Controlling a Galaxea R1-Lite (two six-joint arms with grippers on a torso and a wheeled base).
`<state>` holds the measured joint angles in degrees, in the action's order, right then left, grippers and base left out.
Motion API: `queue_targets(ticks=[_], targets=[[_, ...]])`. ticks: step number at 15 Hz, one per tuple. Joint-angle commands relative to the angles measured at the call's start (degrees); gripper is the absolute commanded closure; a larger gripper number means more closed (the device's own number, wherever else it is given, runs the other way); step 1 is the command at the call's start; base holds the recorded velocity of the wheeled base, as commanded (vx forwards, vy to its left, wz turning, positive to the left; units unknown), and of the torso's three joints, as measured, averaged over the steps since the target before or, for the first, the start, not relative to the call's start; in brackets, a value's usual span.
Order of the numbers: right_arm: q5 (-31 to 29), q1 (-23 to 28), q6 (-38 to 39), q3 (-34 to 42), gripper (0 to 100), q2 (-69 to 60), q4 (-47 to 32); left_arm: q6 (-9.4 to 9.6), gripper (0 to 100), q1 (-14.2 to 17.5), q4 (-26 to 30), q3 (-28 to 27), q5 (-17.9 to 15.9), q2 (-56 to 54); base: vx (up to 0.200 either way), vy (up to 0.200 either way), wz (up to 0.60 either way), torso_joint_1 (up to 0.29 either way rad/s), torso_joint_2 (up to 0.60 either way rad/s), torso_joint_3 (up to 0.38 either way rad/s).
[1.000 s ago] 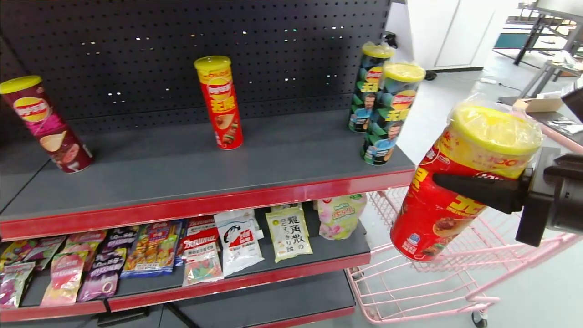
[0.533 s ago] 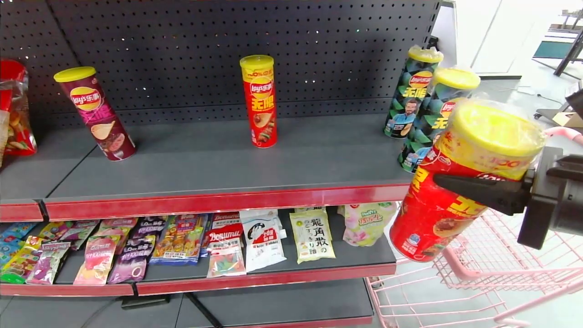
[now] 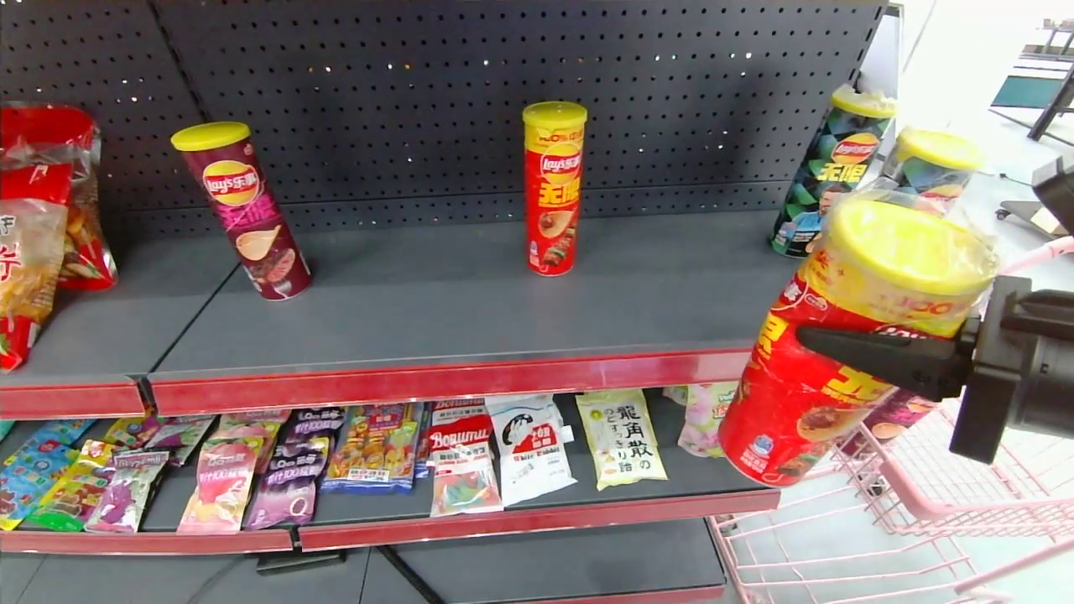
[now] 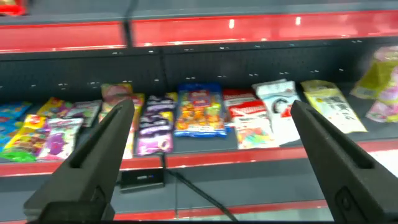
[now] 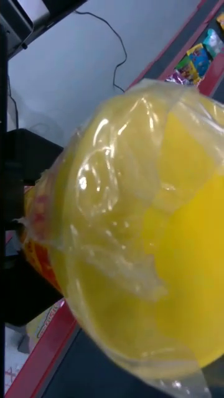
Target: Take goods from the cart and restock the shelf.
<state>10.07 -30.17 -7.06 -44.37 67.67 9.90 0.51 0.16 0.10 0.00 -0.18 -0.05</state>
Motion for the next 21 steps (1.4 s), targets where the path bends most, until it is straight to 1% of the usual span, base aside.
queue_targets(ticks=[1, 3, 10, 15, 18, 21], targets=[[0.04, -0.15, -0.06, -0.01, 100, 0.01, 0.03, 0.02, 0, 0.02, -0.01, 0.00, 0.01, 0.05, 0.000, 0.000, 0.00, 0.000, 0.00, 0.000], [0.13, -0.15, -0.06, -0.27, 100, 0.09, 0.12, 0.10, 0, 0.02, -0.01, 0.00, 0.01, 0.05, 0.000, 0.000, 0.00, 0.000, 0.00, 0.000], [0.04, -0.15, -0.06, -2.12, 100, 0.62, 0.12, 0.10, 0, 0.02, -0.01, 0.00, 0.01, 0.05, 0.200, 0.000, 0.00, 0.001, 0.00, 0.002], [0.04, -0.15, -0.06, -2.47, 100, 0.88, 0.03, 0.10, 0, 0.02, -0.01, 0.00, 0.01, 0.05, 0.000, 0.000, 0.00, 0.000, 0.00, 0.000], [0.04, -0.15, -0.06, -2.65, 100, 1.32, 0.03, 0.10, 0, 0.02, -0.01, 0.00, 0.01, 0.05, 0.200, 0.000, 0.00, -0.014, 0.00, 0.002], [0.04, -0.15, -0.06, -3.44, 100, 1.76, 0.12, 0.02, 0, 0.02, -0.01, 0.00, 0.01, 0.05, 0.000, 0.000, 0.00, 0.000, 0.00, 0.000]])
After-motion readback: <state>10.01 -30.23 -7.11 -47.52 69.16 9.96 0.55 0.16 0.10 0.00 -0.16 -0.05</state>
